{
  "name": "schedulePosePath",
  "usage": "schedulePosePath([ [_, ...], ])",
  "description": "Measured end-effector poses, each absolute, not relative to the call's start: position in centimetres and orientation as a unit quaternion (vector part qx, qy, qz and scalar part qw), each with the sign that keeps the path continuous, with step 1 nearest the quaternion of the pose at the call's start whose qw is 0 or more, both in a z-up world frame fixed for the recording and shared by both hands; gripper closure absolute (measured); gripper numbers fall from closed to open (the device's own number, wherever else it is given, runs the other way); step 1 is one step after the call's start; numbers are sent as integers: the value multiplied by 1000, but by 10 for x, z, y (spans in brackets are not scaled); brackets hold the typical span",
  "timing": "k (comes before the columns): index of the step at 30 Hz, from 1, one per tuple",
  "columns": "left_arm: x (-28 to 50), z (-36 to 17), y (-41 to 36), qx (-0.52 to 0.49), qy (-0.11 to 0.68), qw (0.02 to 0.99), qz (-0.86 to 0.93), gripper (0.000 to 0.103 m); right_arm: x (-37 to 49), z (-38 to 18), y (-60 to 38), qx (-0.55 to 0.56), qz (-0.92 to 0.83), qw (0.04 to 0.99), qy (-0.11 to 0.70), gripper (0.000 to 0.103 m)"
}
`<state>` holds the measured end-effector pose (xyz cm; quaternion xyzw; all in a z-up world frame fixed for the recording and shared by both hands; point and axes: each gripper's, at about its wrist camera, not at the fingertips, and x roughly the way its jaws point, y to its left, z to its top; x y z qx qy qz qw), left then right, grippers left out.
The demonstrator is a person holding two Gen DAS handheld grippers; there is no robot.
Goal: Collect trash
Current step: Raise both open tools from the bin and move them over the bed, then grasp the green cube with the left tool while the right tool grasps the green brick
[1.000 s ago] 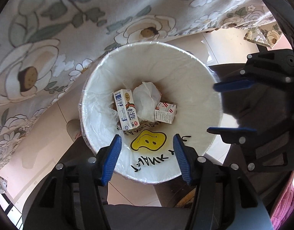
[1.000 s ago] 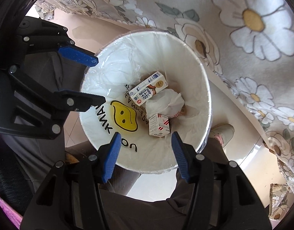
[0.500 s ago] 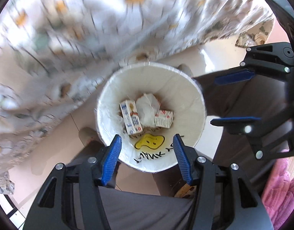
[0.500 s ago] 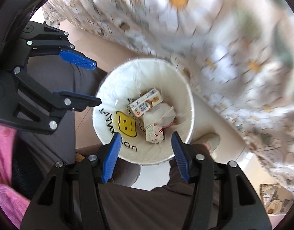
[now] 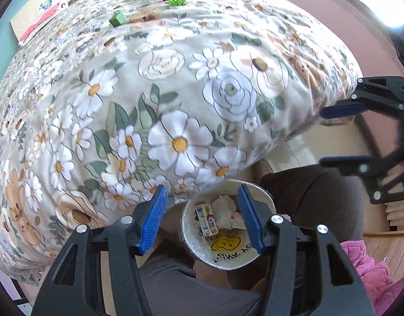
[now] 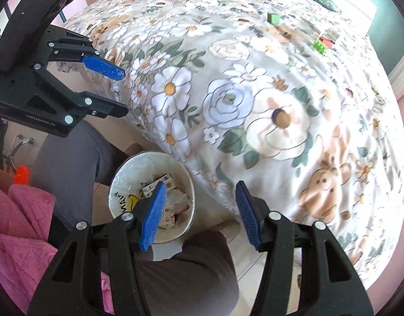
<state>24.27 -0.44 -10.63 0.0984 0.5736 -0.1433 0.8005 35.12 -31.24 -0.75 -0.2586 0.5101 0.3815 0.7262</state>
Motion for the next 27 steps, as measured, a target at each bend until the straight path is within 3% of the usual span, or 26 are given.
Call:
schedulePosePath([
  [12, 351, -60, 24, 86, 546, 828, -93, 45, 465, 60, -324, -253, 348, 774, 464, 48],
  [27, 521, -87, 58, 73, 546, 833, -49, 45, 629, 17, -291, -247, 328, 773, 484, 48],
])
